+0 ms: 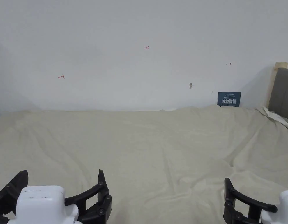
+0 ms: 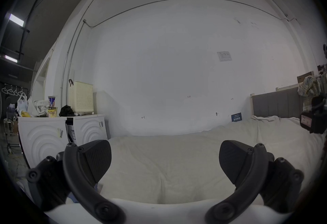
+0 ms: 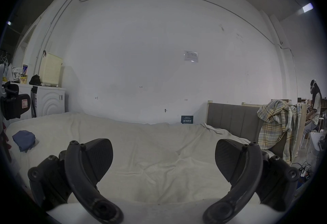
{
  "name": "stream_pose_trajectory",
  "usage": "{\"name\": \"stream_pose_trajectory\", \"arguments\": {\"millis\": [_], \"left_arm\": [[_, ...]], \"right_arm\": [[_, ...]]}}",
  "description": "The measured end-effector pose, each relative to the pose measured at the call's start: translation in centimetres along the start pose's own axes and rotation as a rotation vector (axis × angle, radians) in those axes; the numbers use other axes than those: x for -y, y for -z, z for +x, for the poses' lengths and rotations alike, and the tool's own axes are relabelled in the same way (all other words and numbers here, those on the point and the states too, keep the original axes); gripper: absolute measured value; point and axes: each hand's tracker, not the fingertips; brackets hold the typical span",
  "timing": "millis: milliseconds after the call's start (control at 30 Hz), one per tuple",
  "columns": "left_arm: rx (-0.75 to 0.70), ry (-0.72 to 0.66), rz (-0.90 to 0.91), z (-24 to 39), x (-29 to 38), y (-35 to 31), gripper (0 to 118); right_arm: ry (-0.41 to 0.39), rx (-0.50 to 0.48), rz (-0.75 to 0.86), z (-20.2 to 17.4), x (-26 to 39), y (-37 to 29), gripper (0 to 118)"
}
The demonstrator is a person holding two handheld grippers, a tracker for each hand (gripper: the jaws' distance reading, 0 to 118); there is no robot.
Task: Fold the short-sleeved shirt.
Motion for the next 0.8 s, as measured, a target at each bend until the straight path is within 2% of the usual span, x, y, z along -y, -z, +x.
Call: {"name": "stream_pose_trajectory", "arguments": {"millis": [167,467,600,800], "left_arm": [[0.089,-0.103,-0.042,-1.0,-0.2,0.9,118],[0.129,-0.087,-0.048,-0.5,0.6,1.0,118],[0.055,-0.082,-0.08,0.3,0.7,1.3,118],[0.067,-0.142,-0.119,-0.3,0.5,2.1,118]], "right_arm": [[-0.019,-0.018,-0.018,-0.2,0.1,0.0,115],[-0.009,-0.036,-0.051,-0.5,0.5,0.1,115],[0.0,-0.039,-0.065,-0.7,0.5,0.4,115],[0.003,-0.053,-0.089,-1.0,0.6,0.9,115]]}}
